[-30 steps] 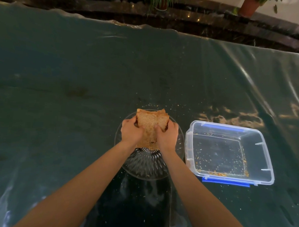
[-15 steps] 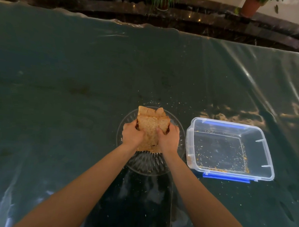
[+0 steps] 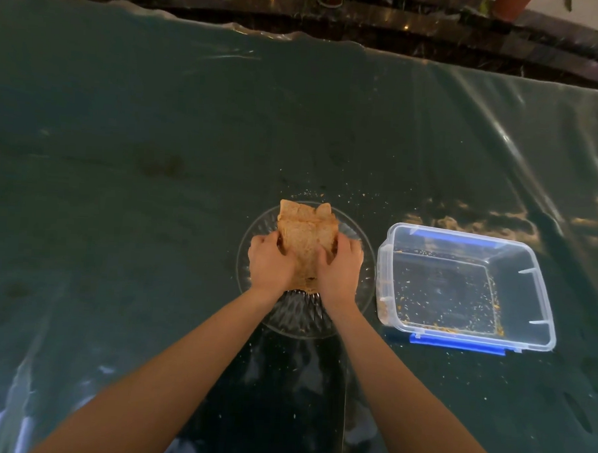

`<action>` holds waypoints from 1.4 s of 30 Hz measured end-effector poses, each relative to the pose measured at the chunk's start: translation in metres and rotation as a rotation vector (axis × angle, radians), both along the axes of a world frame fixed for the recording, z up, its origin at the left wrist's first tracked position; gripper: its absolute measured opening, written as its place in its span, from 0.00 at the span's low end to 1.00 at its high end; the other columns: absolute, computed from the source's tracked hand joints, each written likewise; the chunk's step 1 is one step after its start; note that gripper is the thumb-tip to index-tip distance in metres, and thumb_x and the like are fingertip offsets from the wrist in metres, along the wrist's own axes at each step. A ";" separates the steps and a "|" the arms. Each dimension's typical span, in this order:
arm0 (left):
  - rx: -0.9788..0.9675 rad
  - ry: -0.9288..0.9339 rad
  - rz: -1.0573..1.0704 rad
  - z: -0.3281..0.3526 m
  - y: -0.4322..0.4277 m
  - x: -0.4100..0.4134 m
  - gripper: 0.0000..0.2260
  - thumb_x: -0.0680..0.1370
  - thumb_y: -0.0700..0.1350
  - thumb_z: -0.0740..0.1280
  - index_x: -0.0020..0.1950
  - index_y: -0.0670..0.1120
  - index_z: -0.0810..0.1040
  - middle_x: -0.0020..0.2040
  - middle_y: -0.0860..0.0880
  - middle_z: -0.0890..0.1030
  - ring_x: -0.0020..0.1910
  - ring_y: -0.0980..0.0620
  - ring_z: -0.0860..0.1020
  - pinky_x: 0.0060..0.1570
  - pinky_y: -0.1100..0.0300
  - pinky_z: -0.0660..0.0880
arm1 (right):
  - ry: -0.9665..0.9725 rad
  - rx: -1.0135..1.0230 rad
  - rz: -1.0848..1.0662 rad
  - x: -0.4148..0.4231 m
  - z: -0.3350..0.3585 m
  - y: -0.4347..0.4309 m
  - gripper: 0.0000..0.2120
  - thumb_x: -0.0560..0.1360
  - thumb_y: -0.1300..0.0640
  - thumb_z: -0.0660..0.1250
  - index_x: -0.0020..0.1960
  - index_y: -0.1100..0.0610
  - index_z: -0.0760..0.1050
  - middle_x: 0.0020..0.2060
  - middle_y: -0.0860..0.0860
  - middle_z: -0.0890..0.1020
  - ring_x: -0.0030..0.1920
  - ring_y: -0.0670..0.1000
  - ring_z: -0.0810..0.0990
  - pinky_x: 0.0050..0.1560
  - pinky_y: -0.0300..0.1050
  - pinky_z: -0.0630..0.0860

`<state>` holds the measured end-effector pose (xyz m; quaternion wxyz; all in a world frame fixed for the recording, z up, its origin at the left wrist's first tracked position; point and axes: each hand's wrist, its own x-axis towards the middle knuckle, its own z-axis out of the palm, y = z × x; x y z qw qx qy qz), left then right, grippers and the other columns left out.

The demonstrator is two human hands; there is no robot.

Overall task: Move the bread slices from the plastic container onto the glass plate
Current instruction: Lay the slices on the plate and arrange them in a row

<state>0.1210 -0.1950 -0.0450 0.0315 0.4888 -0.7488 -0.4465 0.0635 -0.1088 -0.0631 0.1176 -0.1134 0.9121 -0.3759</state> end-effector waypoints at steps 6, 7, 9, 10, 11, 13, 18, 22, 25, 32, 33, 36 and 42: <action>-0.031 0.049 -0.010 0.004 0.003 0.007 0.13 0.74 0.38 0.64 0.58 0.41 0.78 0.58 0.41 0.75 0.52 0.46 0.77 0.51 0.57 0.73 | -0.071 -0.102 -0.032 0.002 0.004 0.005 0.15 0.76 0.58 0.63 0.62 0.60 0.73 0.57 0.55 0.77 0.58 0.52 0.74 0.56 0.40 0.69; -0.028 0.048 -0.013 0.004 0.004 0.009 0.13 0.74 0.38 0.64 0.58 0.41 0.77 0.58 0.42 0.76 0.52 0.46 0.77 0.52 0.57 0.73 | -0.084 -0.116 -0.045 0.005 0.003 0.008 0.14 0.76 0.59 0.63 0.61 0.59 0.73 0.56 0.55 0.78 0.57 0.52 0.75 0.54 0.39 0.69; -0.005 0.040 -0.020 0.003 0.005 0.012 0.14 0.74 0.38 0.64 0.58 0.42 0.77 0.57 0.42 0.77 0.52 0.45 0.78 0.52 0.56 0.74 | -0.108 -0.121 -0.062 0.009 0.001 0.014 0.14 0.76 0.58 0.64 0.60 0.59 0.74 0.55 0.54 0.78 0.55 0.50 0.75 0.55 0.38 0.68; 0.011 0.033 -0.028 0.001 0.006 0.014 0.13 0.74 0.39 0.63 0.58 0.42 0.78 0.56 0.42 0.78 0.51 0.45 0.78 0.52 0.55 0.75 | -0.117 -0.116 -0.066 0.011 0.000 0.016 0.14 0.76 0.57 0.64 0.61 0.59 0.74 0.56 0.54 0.78 0.54 0.48 0.75 0.56 0.38 0.68; 0.025 0.026 -0.040 0.000 0.007 0.016 0.13 0.74 0.39 0.63 0.58 0.42 0.78 0.56 0.42 0.79 0.51 0.45 0.79 0.54 0.52 0.77 | -0.124 -0.109 -0.067 0.012 -0.001 0.019 0.15 0.76 0.57 0.64 0.61 0.59 0.74 0.56 0.54 0.78 0.54 0.47 0.74 0.56 0.39 0.68; 0.036 0.020 -0.049 -0.001 0.008 0.017 0.14 0.74 0.39 0.63 0.59 0.42 0.77 0.56 0.41 0.79 0.51 0.43 0.80 0.55 0.48 0.77 | -0.128 -0.095 -0.065 0.012 -0.003 0.021 0.15 0.76 0.57 0.64 0.62 0.59 0.74 0.57 0.54 0.78 0.55 0.49 0.76 0.58 0.41 0.70; 0.032 0.051 0.049 0.000 0.008 0.016 0.22 0.72 0.39 0.68 0.66 0.44 0.71 0.61 0.42 0.75 0.52 0.47 0.77 0.53 0.55 0.76 | -0.142 -0.100 -0.099 0.004 -0.004 0.022 0.17 0.75 0.56 0.67 0.62 0.59 0.72 0.58 0.55 0.78 0.51 0.47 0.75 0.52 0.37 0.70; -0.004 0.059 0.039 -0.002 0.010 0.020 0.20 0.72 0.40 0.68 0.63 0.43 0.71 0.58 0.42 0.77 0.49 0.49 0.77 0.45 0.59 0.73 | -0.107 -0.084 -0.098 0.006 -0.004 0.024 0.15 0.74 0.56 0.68 0.59 0.58 0.72 0.56 0.54 0.77 0.48 0.46 0.72 0.49 0.37 0.68; -0.037 0.074 0.036 -0.003 0.016 0.024 0.17 0.73 0.39 0.67 0.61 0.43 0.70 0.56 0.42 0.77 0.46 0.52 0.74 0.45 0.60 0.71 | -0.029 -0.076 -0.081 0.015 -0.003 0.027 0.13 0.74 0.56 0.67 0.57 0.57 0.72 0.55 0.54 0.76 0.50 0.48 0.74 0.49 0.38 0.70; 0.016 0.138 0.083 0.001 0.024 0.035 0.16 0.74 0.38 0.67 0.61 0.43 0.72 0.50 0.48 0.77 0.45 0.53 0.76 0.36 0.70 0.68 | -0.086 -0.215 -0.048 0.024 0.005 0.034 0.10 0.75 0.59 0.66 0.55 0.57 0.72 0.50 0.53 0.79 0.47 0.47 0.76 0.49 0.38 0.73; 0.026 0.142 0.088 0.000 0.024 0.037 0.16 0.74 0.38 0.67 0.61 0.43 0.72 0.49 0.50 0.77 0.43 0.55 0.76 0.33 0.70 0.67 | -0.107 -0.229 -0.061 0.024 0.004 0.037 0.10 0.75 0.59 0.66 0.55 0.58 0.72 0.50 0.53 0.79 0.47 0.48 0.77 0.50 0.39 0.73; 0.057 0.131 0.083 -0.003 0.026 0.043 0.17 0.74 0.38 0.67 0.62 0.43 0.72 0.49 0.49 0.78 0.39 0.60 0.74 0.33 0.71 0.67 | -0.140 -0.232 -0.078 0.025 0.001 0.044 0.10 0.74 0.59 0.66 0.55 0.58 0.73 0.50 0.54 0.80 0.48 0.49 0.78 0.50 0.39 0.73; 0.118 0.108 0.054 -0.006 0.030 0.043 0.20 0.74 0.39 0.67 0.65 0.44 0.71 0.62 0.41 0.76 0.53 0.48 0.79 0.53 0.55 0.78 | -0.160 -0.150 -0.061 0.017 -0.005 0.050 0.12 0.75 0.59 0.65 0.58 0.59 0.74 0.56 0.57 0.77 0.43 0.42 0.73 0.47 0.33 0.71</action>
